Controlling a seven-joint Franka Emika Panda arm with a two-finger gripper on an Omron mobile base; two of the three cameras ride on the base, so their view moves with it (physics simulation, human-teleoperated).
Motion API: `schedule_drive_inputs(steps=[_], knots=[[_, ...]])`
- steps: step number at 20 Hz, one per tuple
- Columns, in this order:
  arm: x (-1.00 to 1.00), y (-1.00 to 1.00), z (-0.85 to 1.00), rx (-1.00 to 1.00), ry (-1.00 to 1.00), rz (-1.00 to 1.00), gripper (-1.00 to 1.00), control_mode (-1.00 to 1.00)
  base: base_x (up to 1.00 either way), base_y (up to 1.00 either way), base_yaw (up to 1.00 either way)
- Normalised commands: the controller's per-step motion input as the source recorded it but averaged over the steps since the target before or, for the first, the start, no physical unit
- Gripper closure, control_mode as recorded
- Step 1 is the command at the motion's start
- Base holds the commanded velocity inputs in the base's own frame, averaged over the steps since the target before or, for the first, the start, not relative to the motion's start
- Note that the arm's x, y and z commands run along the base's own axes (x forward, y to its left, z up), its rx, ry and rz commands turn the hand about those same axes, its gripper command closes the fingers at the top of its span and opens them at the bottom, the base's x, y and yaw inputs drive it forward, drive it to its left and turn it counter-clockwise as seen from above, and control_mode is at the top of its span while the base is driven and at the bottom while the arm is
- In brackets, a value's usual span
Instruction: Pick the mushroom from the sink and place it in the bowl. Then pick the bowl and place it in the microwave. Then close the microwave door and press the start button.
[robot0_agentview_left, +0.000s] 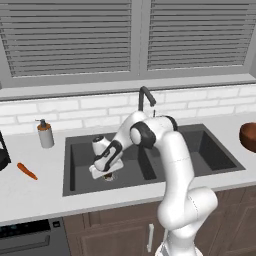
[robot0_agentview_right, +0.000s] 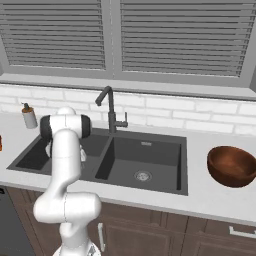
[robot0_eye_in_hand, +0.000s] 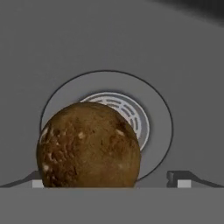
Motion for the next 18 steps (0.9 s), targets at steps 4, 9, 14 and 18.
schedule_drive_inputs(steps=[4, 9, 14, 18], knots=[[0.22, 0.00, -0.28, 0.00, 0.00, 0.00, -1.00, -1.00, 0.00, 0.00, 0.00], [0.05, 0.00, -0.11, 0.00, -0.04, 0.00, 1.00, -1.00, 0.00, 0.00, 0.00], [-0.17, 0.00, -0.03, 0.00, 0.00, 0.00, 1.00, -1.00, 0.00, 0.00, 0.00], [-0.80, -0.01, 0.55, 0.00, -0.17, 0.00, 1.00, -1.00, 0.00, 0.00, 0.00]])
